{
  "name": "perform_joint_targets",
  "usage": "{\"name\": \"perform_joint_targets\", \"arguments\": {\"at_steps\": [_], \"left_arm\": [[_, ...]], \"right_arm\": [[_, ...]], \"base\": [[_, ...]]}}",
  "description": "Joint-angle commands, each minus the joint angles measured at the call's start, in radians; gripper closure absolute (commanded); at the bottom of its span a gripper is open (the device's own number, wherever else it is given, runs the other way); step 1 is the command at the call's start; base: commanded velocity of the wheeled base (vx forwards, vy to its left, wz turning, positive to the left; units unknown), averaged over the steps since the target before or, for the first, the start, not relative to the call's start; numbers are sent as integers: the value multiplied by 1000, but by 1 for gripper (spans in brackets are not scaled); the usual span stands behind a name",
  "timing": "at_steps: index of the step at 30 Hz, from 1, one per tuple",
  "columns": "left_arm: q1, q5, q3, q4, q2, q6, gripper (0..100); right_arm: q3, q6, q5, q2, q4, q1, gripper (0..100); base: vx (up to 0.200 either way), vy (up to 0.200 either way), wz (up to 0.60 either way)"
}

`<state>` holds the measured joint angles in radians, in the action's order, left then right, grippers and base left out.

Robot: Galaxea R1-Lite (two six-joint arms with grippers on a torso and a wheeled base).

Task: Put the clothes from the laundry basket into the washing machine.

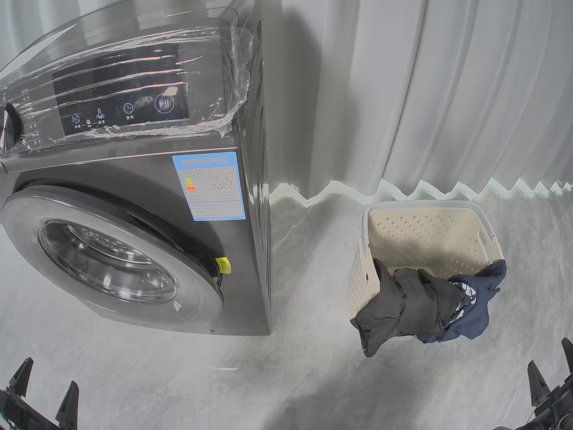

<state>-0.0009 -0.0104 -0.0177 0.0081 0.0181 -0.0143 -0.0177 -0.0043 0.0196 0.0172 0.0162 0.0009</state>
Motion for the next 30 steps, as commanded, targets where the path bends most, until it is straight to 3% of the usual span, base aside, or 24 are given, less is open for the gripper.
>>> {"name": "perform_joint_targets", "arguments": {"at_steps": [1, 4, 13, 30], "left_arm": [[1, 1, 16, 0, -18, 0, 0], [1, 3, 16, 0, -18, 4, 0], [1, 0, 16, 0, -18, 0, 0], [1, -2, 16, 0, -18, 0, 0]], "right_arm": [[10, 0, 0, -14, 1, 1, 0], [10, 0, 0, -14, 1, 1, 0], [10, 0, 0, -14, 1, 1, 0], [10, 0, 0, -14, 1, 1, 0]], "base": [[-200, 0, 0], [-200, 0, 0], [0, 0, 0], [0, 200, 0]]}}
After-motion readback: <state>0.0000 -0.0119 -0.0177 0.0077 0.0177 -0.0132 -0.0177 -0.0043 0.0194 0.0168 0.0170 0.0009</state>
